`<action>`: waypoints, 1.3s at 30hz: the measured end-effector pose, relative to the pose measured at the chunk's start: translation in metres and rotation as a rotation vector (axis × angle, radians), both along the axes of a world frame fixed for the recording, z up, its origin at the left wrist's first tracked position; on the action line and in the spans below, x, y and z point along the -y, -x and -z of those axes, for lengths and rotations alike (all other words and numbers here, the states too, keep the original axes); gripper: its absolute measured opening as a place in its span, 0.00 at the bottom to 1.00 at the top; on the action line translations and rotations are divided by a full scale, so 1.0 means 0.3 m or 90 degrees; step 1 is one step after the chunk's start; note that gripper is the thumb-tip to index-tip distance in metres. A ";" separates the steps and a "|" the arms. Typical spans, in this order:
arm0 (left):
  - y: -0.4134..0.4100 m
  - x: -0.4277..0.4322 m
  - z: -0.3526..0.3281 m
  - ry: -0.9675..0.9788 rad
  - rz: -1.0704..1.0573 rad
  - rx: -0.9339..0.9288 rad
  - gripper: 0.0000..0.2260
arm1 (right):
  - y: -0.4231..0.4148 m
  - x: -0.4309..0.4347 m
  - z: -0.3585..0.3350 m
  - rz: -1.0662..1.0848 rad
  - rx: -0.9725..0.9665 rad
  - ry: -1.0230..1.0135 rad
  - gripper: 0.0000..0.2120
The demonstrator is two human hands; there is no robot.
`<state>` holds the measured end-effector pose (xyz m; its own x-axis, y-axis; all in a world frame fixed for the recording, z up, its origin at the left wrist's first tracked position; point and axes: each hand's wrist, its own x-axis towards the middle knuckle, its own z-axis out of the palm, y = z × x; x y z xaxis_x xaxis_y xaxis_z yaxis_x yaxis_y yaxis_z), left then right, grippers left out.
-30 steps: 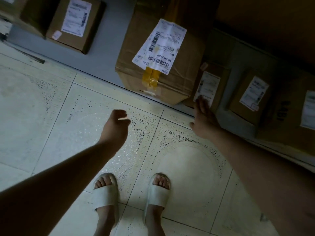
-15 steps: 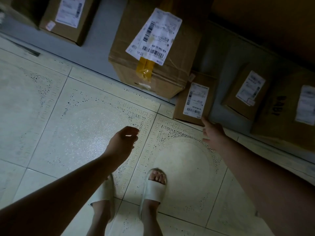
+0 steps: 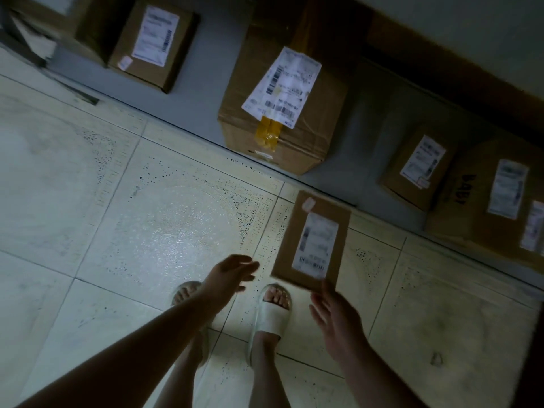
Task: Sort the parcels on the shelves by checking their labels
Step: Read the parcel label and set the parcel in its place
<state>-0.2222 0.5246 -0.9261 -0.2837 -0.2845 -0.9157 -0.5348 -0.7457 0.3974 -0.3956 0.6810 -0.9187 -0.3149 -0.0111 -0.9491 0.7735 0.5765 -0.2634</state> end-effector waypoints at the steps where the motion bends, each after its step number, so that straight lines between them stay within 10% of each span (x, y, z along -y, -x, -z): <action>1: -0.015 -0.014 -0.034 -0.031 -0.001 -0.018 0.16 | -0.049 -0.020 -0.047 -0.007 0.005 -0.002 0.11; 12: -0.441 0.006 -0.452 0.052 0.037 -0.113 0.12 | -0.339 0.070 -0.546 -0.414 -0.021 0.095 0.24; 15: -0.549 0.050 -0.628 0.097 0.038 -0.136 0.13 | -0.425 0.100 -0.678 -0.490 -0.037 0.118 0.13; 22: -0.742 0.164 -1.162 0.224 -0.051 -0.164 0.13 | -0.582 0.271 -1.129 -0.562 -0.099 0.231 0.26; 26: -0.817 0.219 -1.503 0.308 -0.088 -0.222 0.14 | -0.633 0.349 -1.447 -0.595 -0.203 0.330 0.05; 39: -0.766 0.206 -2.188 0.503 -0.078 -0.431 0.18 | -0.602 0.290 -2.158 -0.529 -0.484 0.551 0.15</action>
<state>0.0076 0.4629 -0.2696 -0.5964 -0.7941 -0.1170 0.0426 -0.1769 0.9833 -0.2149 0.5941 -0.2715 -0.3516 -0.9238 -0.1518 -0.1932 0.2303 -0.9537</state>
